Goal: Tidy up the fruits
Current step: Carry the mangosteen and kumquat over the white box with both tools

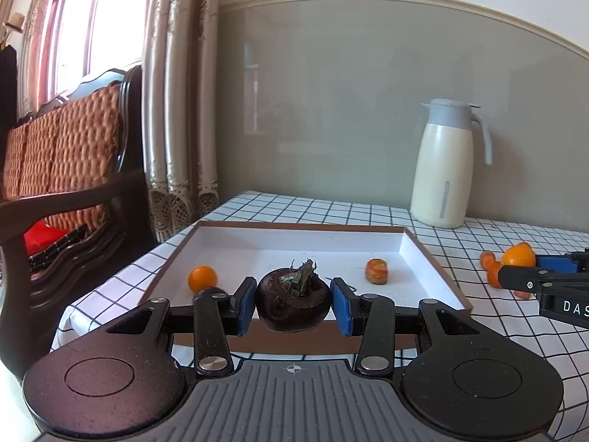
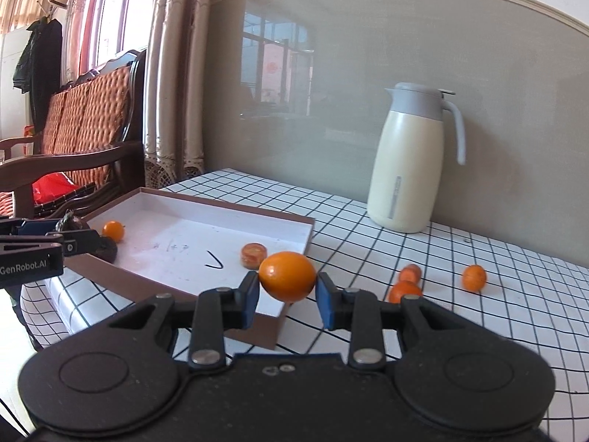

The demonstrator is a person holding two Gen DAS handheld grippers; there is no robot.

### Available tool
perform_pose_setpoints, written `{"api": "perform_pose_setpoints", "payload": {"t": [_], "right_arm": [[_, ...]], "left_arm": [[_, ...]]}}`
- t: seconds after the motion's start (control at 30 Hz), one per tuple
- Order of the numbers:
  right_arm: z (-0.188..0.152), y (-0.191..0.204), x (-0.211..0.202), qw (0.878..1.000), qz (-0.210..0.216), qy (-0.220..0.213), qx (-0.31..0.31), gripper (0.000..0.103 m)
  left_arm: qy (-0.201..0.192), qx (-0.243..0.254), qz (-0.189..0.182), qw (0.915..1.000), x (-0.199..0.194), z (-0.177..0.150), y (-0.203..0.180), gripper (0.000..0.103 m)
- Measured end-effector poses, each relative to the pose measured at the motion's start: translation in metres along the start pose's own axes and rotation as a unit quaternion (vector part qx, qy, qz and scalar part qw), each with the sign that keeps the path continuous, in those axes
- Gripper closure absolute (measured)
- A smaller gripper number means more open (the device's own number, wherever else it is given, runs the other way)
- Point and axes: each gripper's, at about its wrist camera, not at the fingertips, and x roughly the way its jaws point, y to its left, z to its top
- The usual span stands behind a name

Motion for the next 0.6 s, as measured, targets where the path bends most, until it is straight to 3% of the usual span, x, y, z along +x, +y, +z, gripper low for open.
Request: {"api": "perform_pose_setpoints", "payload": {"t": [0.6], "right_arm": [[0.016, 0.033, 0.025, 0.999, 0.029, -0.005, -0.033, 0.078]], "left_arm": [[-0.007, -0.019, 0.025, 0.9995, 0.025, 0.015, 0.027, 0.059]]}}
